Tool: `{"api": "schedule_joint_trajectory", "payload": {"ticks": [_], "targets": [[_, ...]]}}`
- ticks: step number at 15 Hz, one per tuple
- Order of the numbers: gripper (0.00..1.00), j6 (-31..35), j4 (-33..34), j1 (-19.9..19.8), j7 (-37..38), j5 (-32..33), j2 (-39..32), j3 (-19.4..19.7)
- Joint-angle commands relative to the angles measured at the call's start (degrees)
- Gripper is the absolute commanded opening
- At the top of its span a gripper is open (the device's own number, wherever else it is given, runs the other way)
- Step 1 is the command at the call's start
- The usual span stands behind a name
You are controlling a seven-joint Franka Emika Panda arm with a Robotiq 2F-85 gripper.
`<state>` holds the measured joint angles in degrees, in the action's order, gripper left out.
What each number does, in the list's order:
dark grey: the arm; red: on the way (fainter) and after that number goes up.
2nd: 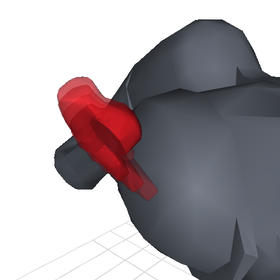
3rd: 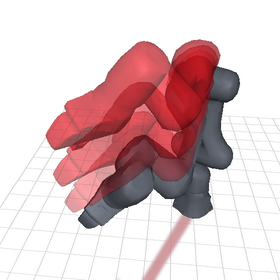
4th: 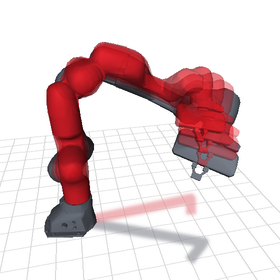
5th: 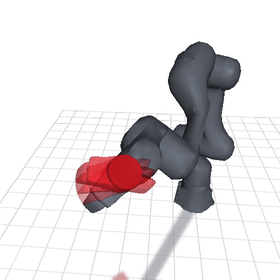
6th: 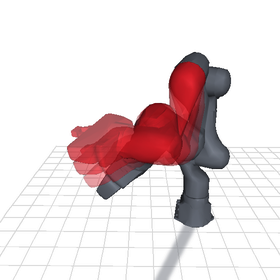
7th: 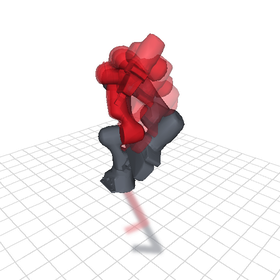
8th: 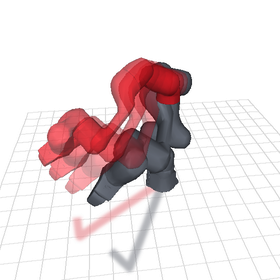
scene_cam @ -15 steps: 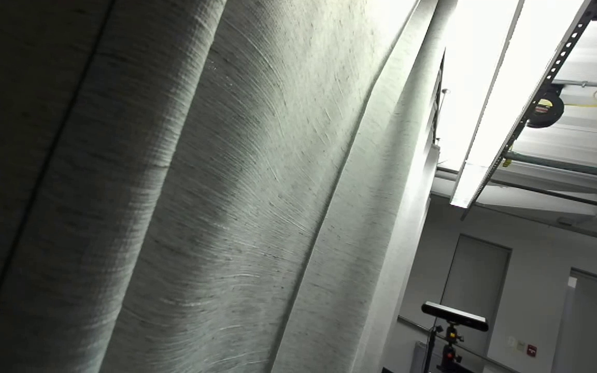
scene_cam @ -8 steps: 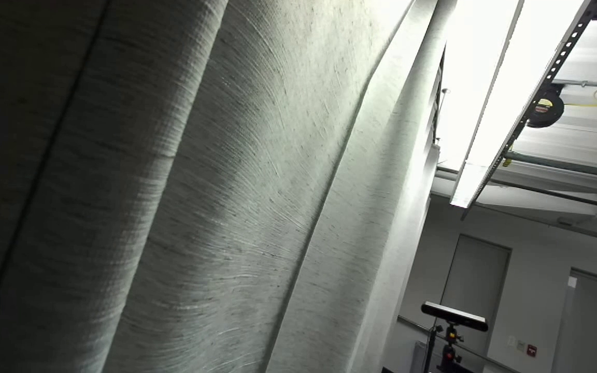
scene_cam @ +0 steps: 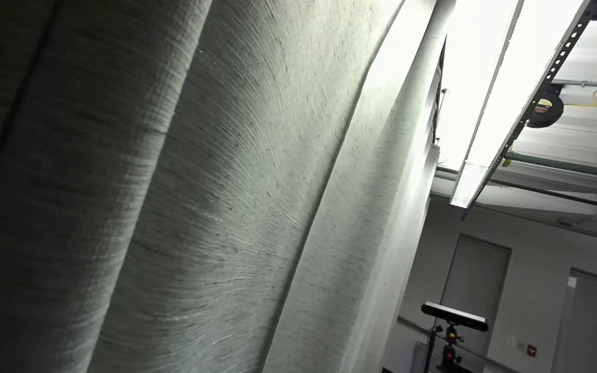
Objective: Draw the curtain
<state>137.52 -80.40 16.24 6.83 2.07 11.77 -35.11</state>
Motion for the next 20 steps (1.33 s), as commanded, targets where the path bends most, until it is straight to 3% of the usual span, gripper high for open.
{"api": "schedule_joint_trajectory", "payload": {"ticks": [1, 6, 9, 13, 20], "targets": [[0.01, -1.2, 0.2, 4.1, -7.3, -9.4, -2.1, 1.1], [0.01, -4.2, 0.9, 5.7, -15.7, -19.9, -2.1, 3.2], [0.01, -7.9, 1.5, 5.6, -19.6, -23.0, -1.8, 4.1], [0.01, -11.3, 2.1, 4.4, -22.3, -20.8, -1.1, 4.2], [0.01, -8.2, 0.8, 3.3, -22.1, -13.6, -0.2, 3.4]]}}
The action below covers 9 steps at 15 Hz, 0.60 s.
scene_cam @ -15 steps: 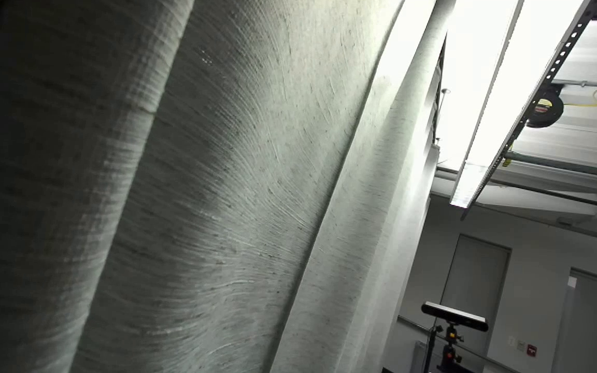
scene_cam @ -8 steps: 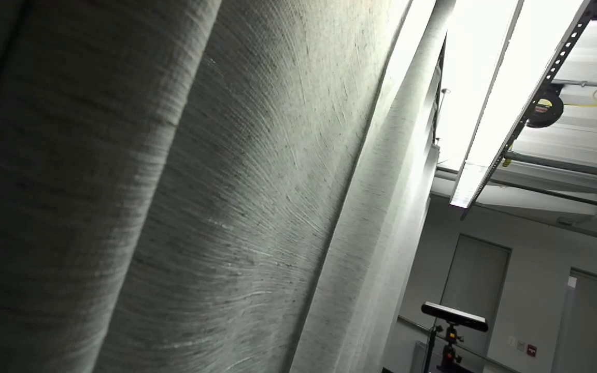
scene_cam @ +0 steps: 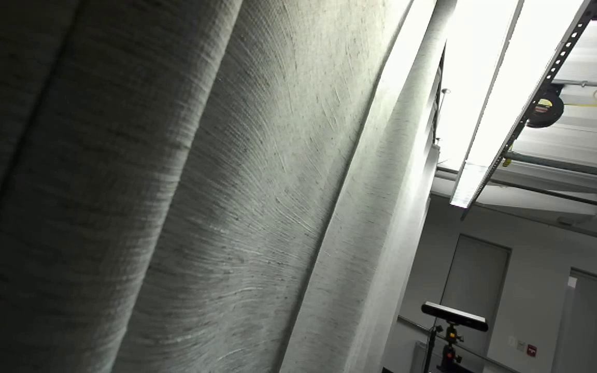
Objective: Draw the curtain
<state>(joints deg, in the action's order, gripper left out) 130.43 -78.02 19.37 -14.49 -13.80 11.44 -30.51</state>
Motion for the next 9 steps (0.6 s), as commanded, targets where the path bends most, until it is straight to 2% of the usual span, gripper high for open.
{"api": "schedule_joint_trajectory", "payload": {"ticks": [1, 5, 6, 9], "targets": [[0.01, -1.0, -1.7, 0.2, -0.5, 3.3, 0.1, -1.2], [0.01, -0.9, -2.0, 0.0, 1.4, 6.1, 0.4, -1.5], [0.01, 0.0, -0.1, 0.0, 0.3, 4.9, 0.0, -0.2], [0.04, 0.2, -0.1, -0.1, 0.3, 5.0, 0.0, 0.1]]}}
